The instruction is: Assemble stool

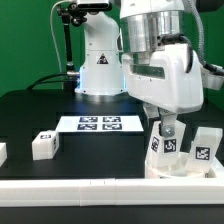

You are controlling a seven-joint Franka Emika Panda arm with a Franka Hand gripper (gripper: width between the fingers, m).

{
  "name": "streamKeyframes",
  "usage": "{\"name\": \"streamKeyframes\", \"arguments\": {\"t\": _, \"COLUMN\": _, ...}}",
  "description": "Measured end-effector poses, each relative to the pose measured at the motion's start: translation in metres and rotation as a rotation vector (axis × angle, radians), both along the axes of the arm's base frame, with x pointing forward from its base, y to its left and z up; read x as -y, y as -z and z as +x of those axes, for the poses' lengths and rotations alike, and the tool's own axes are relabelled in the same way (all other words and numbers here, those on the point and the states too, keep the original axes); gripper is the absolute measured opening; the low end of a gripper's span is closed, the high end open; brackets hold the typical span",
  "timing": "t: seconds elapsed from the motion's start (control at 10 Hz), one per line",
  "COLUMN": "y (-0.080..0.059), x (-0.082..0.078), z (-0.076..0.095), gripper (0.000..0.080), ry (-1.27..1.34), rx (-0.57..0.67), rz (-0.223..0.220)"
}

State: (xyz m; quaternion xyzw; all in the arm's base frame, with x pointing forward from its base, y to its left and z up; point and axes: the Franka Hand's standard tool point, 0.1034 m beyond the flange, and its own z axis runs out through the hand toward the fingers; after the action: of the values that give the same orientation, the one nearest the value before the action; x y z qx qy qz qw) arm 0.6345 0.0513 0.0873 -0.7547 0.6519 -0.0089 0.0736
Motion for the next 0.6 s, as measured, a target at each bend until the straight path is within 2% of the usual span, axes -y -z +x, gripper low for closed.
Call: {"name": "streamKeyframes", "arguments": {"t": 0.6, "y": -0.0004, "x": -0.0057, "z": 0.0008, "gripper": 0.034, "ry": 0.424, "rx": -0.039, "rz": 0.07}}
